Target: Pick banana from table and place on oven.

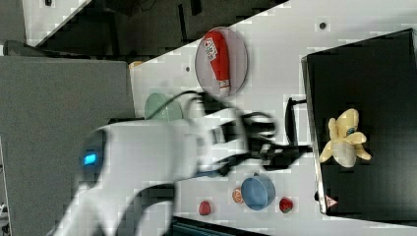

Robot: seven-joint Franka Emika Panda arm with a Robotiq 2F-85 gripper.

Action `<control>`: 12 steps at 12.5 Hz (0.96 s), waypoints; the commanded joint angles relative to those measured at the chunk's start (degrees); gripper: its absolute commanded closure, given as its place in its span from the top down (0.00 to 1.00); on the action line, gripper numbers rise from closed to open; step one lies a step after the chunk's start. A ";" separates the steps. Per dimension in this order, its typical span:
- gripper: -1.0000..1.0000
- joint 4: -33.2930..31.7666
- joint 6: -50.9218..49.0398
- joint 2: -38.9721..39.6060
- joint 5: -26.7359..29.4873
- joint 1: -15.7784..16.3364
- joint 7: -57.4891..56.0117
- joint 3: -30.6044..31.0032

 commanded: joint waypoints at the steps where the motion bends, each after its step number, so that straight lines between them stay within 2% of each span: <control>1: 1.00 2.65 -7.33 -6.85 0.02 5.17 17.23 5.58; 3: 1.00 2.66 -11.26 -9.59 0.02 5.82 29.74 11.80; 6: 1.00 2.65 -12.09 -12.20 0.03 5.90 44.62 20.62; 9: 1.00 2.67 -16.18 -13.40 0.45 5.91 48.82 24.51; 12: 1.00 2.68 -16.36 -14.20 0.40 5.82 49.04 24.48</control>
